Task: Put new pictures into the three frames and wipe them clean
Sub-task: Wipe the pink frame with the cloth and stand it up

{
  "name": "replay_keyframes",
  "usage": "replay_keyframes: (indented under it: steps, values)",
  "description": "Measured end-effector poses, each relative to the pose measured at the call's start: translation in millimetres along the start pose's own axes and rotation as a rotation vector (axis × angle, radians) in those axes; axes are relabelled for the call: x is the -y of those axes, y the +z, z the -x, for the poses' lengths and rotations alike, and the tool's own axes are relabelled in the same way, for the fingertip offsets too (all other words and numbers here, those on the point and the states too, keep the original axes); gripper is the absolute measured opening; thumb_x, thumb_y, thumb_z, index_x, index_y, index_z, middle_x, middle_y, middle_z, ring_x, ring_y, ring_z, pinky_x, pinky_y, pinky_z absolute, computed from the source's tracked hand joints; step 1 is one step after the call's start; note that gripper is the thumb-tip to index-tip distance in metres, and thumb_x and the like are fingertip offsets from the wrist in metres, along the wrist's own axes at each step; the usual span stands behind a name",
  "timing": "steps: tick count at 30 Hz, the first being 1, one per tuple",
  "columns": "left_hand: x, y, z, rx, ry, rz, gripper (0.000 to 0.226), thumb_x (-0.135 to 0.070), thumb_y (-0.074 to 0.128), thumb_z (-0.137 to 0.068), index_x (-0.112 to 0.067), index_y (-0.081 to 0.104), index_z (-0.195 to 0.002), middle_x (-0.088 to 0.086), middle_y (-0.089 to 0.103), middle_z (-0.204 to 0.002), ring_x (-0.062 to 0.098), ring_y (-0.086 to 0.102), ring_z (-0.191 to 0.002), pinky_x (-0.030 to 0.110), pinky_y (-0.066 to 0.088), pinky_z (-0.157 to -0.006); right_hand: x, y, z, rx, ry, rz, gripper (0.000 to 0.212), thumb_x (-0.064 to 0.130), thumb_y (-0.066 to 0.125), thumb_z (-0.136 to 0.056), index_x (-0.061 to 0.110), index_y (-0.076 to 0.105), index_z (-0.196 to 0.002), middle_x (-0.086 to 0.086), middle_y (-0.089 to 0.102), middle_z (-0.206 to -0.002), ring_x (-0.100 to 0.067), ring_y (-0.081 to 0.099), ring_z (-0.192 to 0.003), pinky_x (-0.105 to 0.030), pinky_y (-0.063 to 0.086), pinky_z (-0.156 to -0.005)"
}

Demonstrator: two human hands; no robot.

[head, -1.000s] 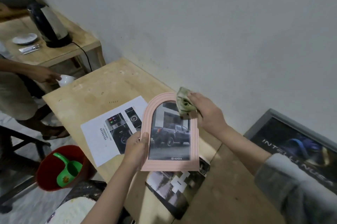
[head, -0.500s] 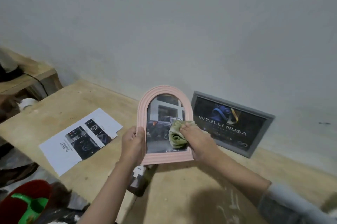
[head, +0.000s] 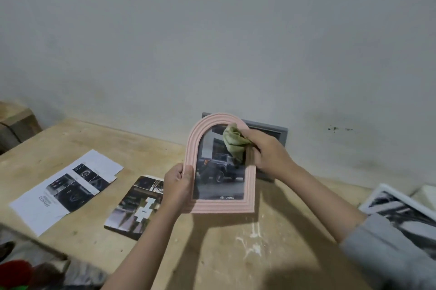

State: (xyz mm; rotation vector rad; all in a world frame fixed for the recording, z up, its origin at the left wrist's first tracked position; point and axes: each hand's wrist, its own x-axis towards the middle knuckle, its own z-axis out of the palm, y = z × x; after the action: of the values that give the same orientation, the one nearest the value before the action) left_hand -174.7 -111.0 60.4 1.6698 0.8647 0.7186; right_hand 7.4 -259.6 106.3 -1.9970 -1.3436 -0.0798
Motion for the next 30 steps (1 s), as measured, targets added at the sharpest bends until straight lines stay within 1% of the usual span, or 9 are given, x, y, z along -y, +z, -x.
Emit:
replay_keyframes:
  steps: [4, 7, 10, 13, 18, 21, 24, 27, 30]
  values:
    - [-7, 12, 18, 0.040, -0.102, 0.273, 0.043, -0.012, 0.044, -0.098, -0.019, 0.037, -0.056, -0.003, 0.027, -0.050, 0.011, 0.026, -0.037, 0.020, 0.025, -0.040, -14, 6, 2, 0.022, -0.179, 0.365, 0.078, -0.017, 0.062, -0.062, 0.008, 0.049, -0.135, -0.014, 0.045, -0.143, -0.031, 0.044, -0.131, -0.045, 0.035, -0.109]
    - [-9, 14, 24, 0.015, -0.108, 0.354, 0.042, -0.013, 0.042, -0.100, -0.016, 0.038, -0.059, -0.006, 0.029, -0.042, 0.012, 0.027, -0.032, 0.018, 0.028, -0.037, -17, 22, 35, 0.039, -0.164, 0.400, 0.071, -0.016, 0.065, -0.061, 0.002, 0.055, -0.128, -0.019, 0.053, -0.134, -0.034, 0.052, -0.124, -0.052, 0.044, -0.101]
    - [-8, 14, 26, -0.034, -0.111, 0.362, 0.037, -0.015, 0.043, -0.101, -0.010, 0.040, -0.064, -0.001, 0.032, -0.044, 0.013, 0.031, -0.032, 0.019, 0.031, -0.035, -12, 34, 82, 0.030, -0.202, 0.364, 0.058, -0.010, 0.068, -0.066, 0.001, 0.060, -0.122, -0.019, 0.059, -0.126, -0.032, 0.057, -0.117, -0.047, 0.044, -0.101]
    - [-1, 14, 25, -0.075, -0.083, 0.246, 0.036, -0.021, 0.048, -0.099, -0.009, 0.048, -0.065, 0.006, 0.039, -0.053, 0.020, 0.042, -0.048, 0.032, 0.037, -0.048, -9, 42, 122, 0.145, -0.173, 0.265, 0.059, -0.009, 0.070, -0.062, 0.005, 0.062, -0.119, -0.013, 0.064, -0.121, -0.027, 0.061, -0.112, -0.040, 0.048, -0.098]
    - [2, 22, 34, -0.056, -0.012, 0.029, 0.035, -0.019, 0.046, -0.099, -0.006, 0.050, -0.066, 0.005, 0.040, -0.057, 0.019, 0.038, -0.054, 0.028, 0.031, -0.052, 5, -3, 105, 0.519, 0.223, -0.163, 0.035, 0.000, 0.051, -0.088, 0.018, 0.064, -0.117, 0.002, 0.066, -0.107, -0.012, 0.060, -0.101, -0.021, 0.047, -0.088]
    - [5, 24, 36, -0.005, -0.108, 0.178, 0.035, -0.021, 0.045, -0.100, -0.004, 0.051, -0.069, 0.007, 0.043, -0.049, 0.020, 0.044, -0.042, 0.031, 0.039, -0.048, 7, -28, 76, 0.278, 0.236, -0.225, 0.034, 0.000, 0.049, -0.088, 0.014, 0.065, -0.115, -0.002, 0.067, -0.099, -0.016, 0.062, -0.089, -0.024, 0.046, -0.080]
    - [-3, 26, 46, 0.089, -0.102, 0.201, 0.034, -0.018, 0.044, -0.101, -0.005, 0.049, -0.070, 0.002, 0.043, -0.042, 0.018, 0.041, -0.034, 0.023, 0.037, -0.038, 9, -37, 47, -0.083, 0.009, -0.067, 0.051, -0.001, 0.044, -0.077, 0.008, 0.059, -0.126, -0.011, 0.065, -0.118, -0.022, 0.059, -0.106, -0.021, 0.042, -0.094]
    - [-7, 29, 54, 0.144, -0.088, 0.248, 0.033, -0.018, 0.045, -0.100, -0.005, 0.051, -0.071, 0.002, 0.039, -0.045, 0.016, 0.037, -0.033, 0.021, 0.034, -0.038, 1, -31, 29, -0.056, -0.189, 0.141, 0.061, -0.004, 0.045, -0.073, 0.003, 0.050, -0.133, -0.018, 0.049, -0.138, -0.029, 0.045, -0.129, -0.034, 0.031, -0.111]
    - [-10, 29, 56, 0.129, -0.115, 0.317, 0.033, -0.016, 0.043, -0.101, 0.000, 0.052, -0.073, 0.002, 0.040, -0.043, 0.014, 0.035, -0.031, 0.018, 0.031, -0.037, -6, -11, 39, 0.014, -0.272, 0.328, 0.069, -0.004, 0.053, -0.067, 0.005, 0.048, -0.135, -0.019, 0.043, -0.143, -0.034, 0.041, -0.133, -0.053, 0.035, -0.107]
